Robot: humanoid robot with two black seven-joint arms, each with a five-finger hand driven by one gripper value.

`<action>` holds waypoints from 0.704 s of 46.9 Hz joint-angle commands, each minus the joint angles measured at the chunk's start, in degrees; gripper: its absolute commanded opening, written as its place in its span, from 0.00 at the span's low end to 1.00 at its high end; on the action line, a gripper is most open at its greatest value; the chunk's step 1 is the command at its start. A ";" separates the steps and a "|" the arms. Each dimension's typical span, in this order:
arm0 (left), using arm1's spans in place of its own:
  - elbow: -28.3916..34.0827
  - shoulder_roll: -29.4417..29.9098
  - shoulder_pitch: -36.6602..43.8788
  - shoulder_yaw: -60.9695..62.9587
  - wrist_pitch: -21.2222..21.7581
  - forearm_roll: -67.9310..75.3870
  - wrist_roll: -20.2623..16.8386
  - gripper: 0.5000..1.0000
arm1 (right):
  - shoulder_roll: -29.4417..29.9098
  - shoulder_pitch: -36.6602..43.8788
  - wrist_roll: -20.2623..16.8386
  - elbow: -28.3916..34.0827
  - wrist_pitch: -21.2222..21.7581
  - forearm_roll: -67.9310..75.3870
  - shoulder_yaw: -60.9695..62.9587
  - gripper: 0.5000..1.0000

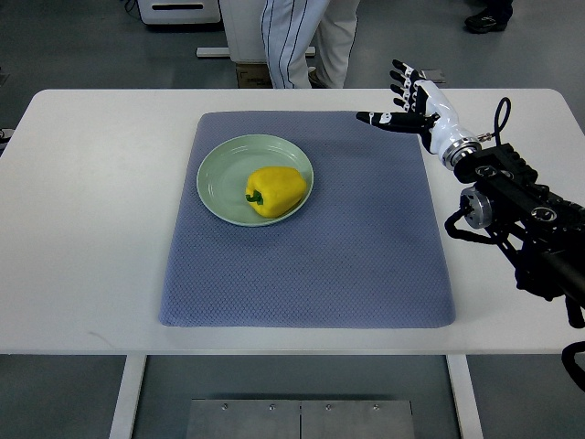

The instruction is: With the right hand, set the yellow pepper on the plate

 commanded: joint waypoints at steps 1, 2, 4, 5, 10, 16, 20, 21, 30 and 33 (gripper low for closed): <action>0.06 0.00 0.00 0.00 0.00 0.01 0.00 1.00 | 0.07 -1.15 -1.20 -0.01 0.05 0.01 3.53 0.96; 0.06 0.00 0.00 0.00 0.00 -0.08 0.00 1.00 | 0.16 -1.42 -1.55 -0.01 0.05 0.01 4.59 0.96; 0.06 0.00 0.00 0.00 0.00 0.01 0.00 1.00 | 0.34 -1.94 -2.26 -0.01 0.05 0.01 6.87 0.96; -0.02 0.00 0.00 0.00 0.00 0.01 0.00 1.00 | 0.42 -2.12 -2.61 -0.01 0.05 0.01 8.19 0.96; -0.02 0.00 0.00 0.00 0.00 0.01 0.00 1.00 | 0.60 -3.52 -3.75 -0.01 0.05 0.01 12.77 0.97; 0.06 0.00 0.00 0.00 0.00 0.01 0.00 1.00 | 0.69 -4.49 -3.93 -0.10 0.05 0.01 16.37 0.98; -0.02 0.00 0.00 0.00 0.00 0.01 0.00 1.00 | 1.04 -5.37 -3.84 -0.10 0.05 0.09 19.71 1.00; 0.06 0.00 0.00 0.00 0.00 0.01 0.00 1.00 | 1.47 -5.46 -3.84 -0.01 0.05 0.10 20.59 1.00; -0.03 0.00 0.00 0.00 0.00 0.01 0.00 1.00 | 2.97 -6.87 -3.49 -0.54 0.05 0.10 25.34 1.00; 0.06 0.00 0.00 0.00 0.00 0.01 0.00 1.00 | 3.24 -7.04 -3.49 -0.98 0.05 0.01 25.43 1.00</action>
